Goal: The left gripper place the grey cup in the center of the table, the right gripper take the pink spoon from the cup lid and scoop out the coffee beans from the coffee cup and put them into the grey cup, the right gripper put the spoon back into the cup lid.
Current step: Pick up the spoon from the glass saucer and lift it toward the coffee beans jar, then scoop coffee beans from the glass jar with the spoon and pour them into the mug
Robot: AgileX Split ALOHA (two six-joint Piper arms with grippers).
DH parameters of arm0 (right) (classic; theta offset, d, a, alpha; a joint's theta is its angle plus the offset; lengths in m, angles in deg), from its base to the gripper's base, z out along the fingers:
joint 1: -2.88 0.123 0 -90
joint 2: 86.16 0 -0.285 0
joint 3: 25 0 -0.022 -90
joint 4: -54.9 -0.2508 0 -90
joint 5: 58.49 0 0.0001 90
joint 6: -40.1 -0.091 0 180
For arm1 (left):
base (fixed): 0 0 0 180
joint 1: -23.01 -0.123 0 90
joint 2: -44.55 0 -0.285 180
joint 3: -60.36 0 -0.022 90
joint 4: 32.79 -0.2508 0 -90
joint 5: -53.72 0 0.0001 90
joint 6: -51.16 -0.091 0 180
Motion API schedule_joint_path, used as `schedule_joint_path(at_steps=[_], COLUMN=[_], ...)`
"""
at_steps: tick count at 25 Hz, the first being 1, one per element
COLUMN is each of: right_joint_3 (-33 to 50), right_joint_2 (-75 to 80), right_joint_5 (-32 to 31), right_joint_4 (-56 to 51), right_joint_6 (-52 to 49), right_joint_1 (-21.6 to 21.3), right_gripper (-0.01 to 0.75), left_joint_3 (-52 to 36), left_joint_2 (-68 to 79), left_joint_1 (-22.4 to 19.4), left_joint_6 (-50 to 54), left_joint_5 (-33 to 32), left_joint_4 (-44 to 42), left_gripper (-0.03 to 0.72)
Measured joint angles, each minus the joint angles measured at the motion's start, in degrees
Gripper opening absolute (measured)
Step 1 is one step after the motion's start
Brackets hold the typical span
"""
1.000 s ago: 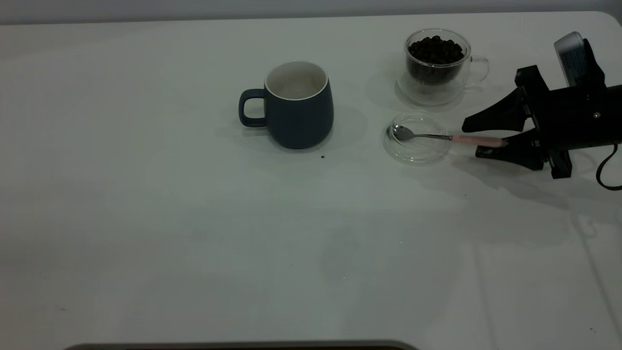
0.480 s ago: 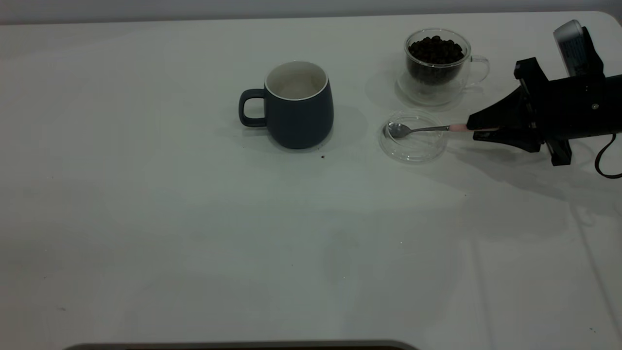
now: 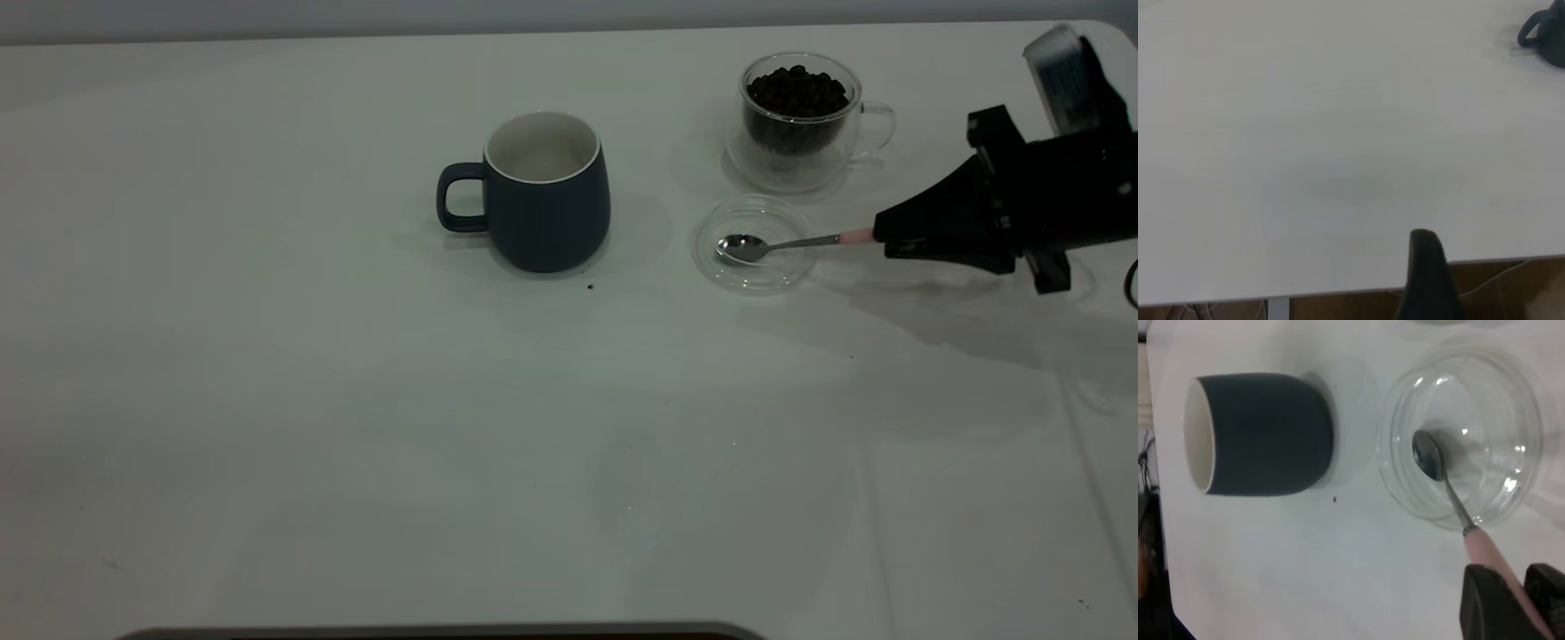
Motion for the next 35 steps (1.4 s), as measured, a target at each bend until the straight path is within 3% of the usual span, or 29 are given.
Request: schedule_joint_path(at_steps=[11,15,22,35], right_joint_3=[-0.2,-4.7,-13.0,-21.3], right_joint_2=[-13.6,-15.8,-15.8,-9.0], right_joint_5=[1.6,5.7,10.4,12.2], right_joint_4=[5.0,7.6,18.8,23.5], right_joint_6=[-0.9,0.0,-7.1,-7.4], right_joint_1=[0.0,0.0,0.0,2.4], right_gripper=[0.110,0.110,0.110,0.110], left_joint_3=[0.0,0.0,0.0,0.0], left_joint_2=[0.0,0.0,0.0,0.0], left_joint_1=[0.0,0.0,0.0,0.0], left_joint_6=[0.0,0.0,0.1,0.1], left_joint_5=[0.0,0.0,0.0,0.0], left_joint_4=[0.0,0.0,-0.1,-0.1], left_gripper=[0.567,0.567,0.567,0.567])
